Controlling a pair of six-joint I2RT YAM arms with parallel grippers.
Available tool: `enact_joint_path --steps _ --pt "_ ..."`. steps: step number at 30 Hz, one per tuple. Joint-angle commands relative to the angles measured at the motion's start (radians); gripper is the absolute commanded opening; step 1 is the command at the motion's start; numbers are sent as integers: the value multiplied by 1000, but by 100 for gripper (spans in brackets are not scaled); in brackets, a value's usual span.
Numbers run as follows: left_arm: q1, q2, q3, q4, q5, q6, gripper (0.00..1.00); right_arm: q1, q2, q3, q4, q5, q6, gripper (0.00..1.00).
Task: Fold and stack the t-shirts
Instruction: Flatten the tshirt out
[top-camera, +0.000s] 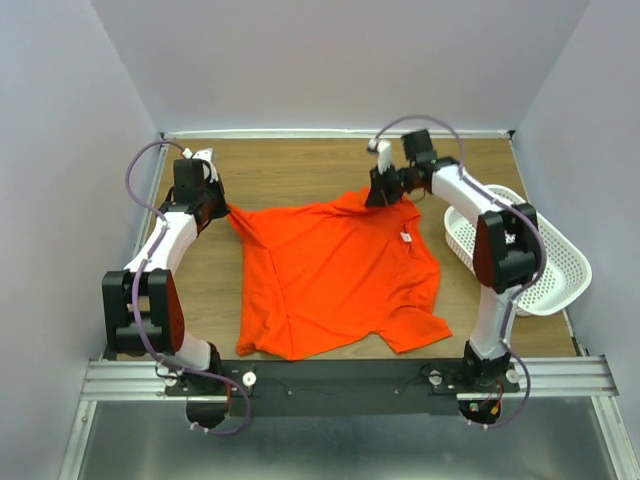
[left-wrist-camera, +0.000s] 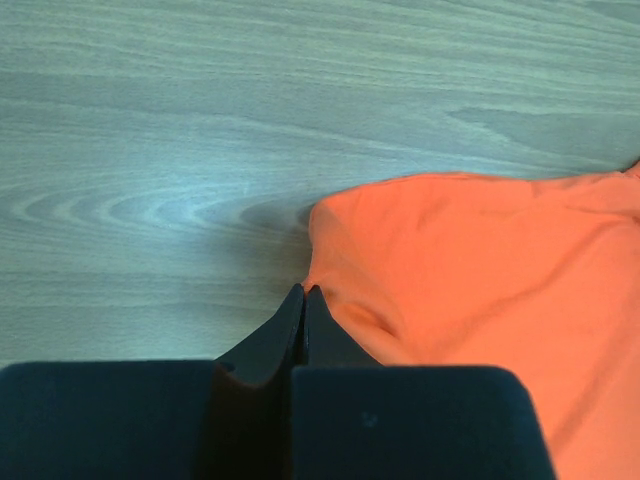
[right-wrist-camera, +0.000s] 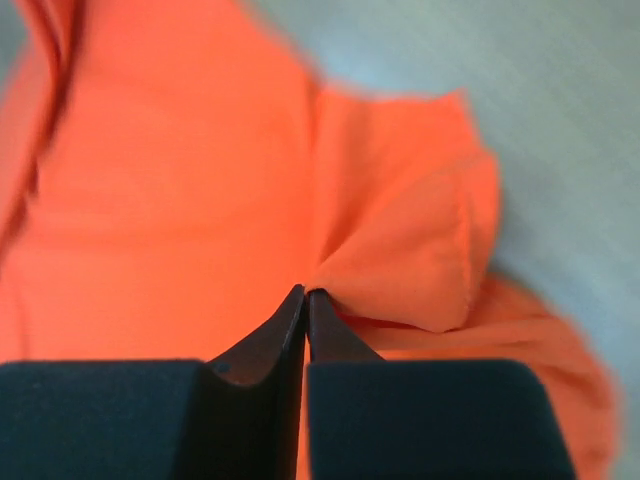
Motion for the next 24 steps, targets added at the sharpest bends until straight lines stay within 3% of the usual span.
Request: enact_joint_path --steps 1,3,4,6,7,10,13,18,24 --pt "-7 -31 -10 8 23 11 0 93 -137 -230 -146 40 -299 16" --pt "-7 -33 -8 8 28 10 0 161 -190 -385 -171 119 -407 25" --pt "-8 -36 -10 10 30 11 0 177 -242 -474 -180 136 -451 39" --pt "-10 -38 -10 10 31 8 0 190 -286 -528 -183 157 -473 54" --pt "-10 -38 -10 8 31 11 0 190 -328 -543 -189 163 -482 66" --pt "-11 -42 -10 10 31 10 0 188 -396 -567 -188 217 -486 83" --pt "-11 -45 -10 8 31 10 0 155 -398 -496 -169 226 -414 84" --pt "-11 -53 -11 11 24 10 0 25 -306 -352 -87 113 -79 84" --pt "-14 -51 -11 11 20 11 0 20 -122 -254 -59 152 117 78"
